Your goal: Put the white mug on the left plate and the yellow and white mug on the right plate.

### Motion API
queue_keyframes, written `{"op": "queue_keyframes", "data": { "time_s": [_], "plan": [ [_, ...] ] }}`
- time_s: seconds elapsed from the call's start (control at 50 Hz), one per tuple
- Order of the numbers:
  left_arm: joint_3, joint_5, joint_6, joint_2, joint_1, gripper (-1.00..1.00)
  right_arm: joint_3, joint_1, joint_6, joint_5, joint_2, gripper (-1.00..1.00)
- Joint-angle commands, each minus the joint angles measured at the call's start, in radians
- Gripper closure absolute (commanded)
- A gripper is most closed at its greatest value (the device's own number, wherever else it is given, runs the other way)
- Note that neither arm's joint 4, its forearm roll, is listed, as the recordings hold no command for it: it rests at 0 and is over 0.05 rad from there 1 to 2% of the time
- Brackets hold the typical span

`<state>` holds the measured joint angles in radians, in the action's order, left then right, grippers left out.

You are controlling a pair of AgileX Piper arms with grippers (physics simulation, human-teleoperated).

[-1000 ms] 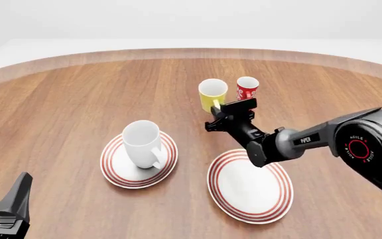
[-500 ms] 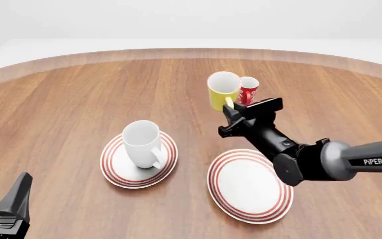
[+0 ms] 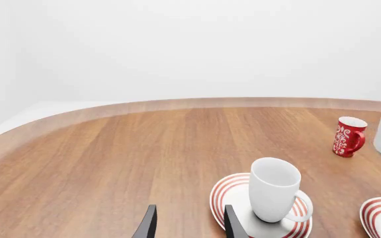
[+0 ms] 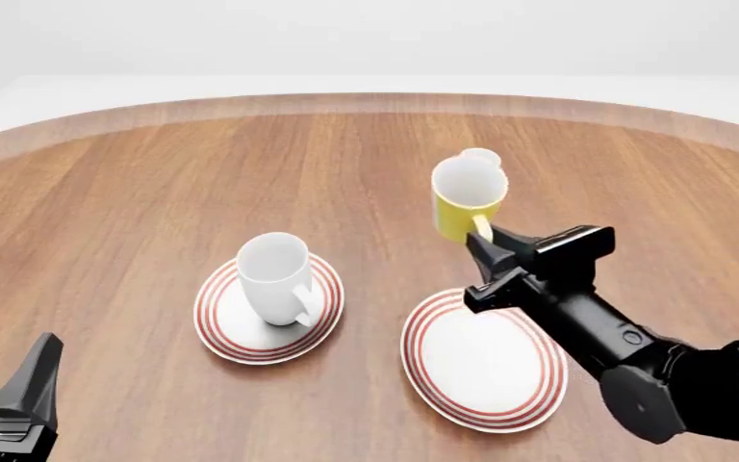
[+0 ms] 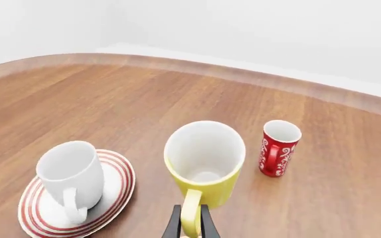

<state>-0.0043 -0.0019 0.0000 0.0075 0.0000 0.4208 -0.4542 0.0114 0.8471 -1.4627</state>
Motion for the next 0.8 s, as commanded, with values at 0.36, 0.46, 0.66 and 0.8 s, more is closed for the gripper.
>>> {"op": "queue_keyframes", "data": {
  "time_s": [0.36, 0.46, 0.66, 0.8],
  "plan": [
    [0.0, 0.0, 0.0, 0.0, 0.0, -1.0, -0.253, 0.004, 0.008, -0.104, 0.364, 1.0],
    [0.0, 0.0, 0.0, 0.0, 0.0, -1.0, -0.284, 0.005, 0.013, -0.137, 0.425, 1.0],
    [0.0, 0.0, 0.0, 0.0, 0.0, -1.0, -0.344, 0.007, 0.007, -0.175, 0.513, 1.0],
    [0.0, 0.0, 0.0, 0.0, 0.0, -1.0, -0.381, 0.008, 0.009, -0.158, 0.522, 1.0]
  ]
}}
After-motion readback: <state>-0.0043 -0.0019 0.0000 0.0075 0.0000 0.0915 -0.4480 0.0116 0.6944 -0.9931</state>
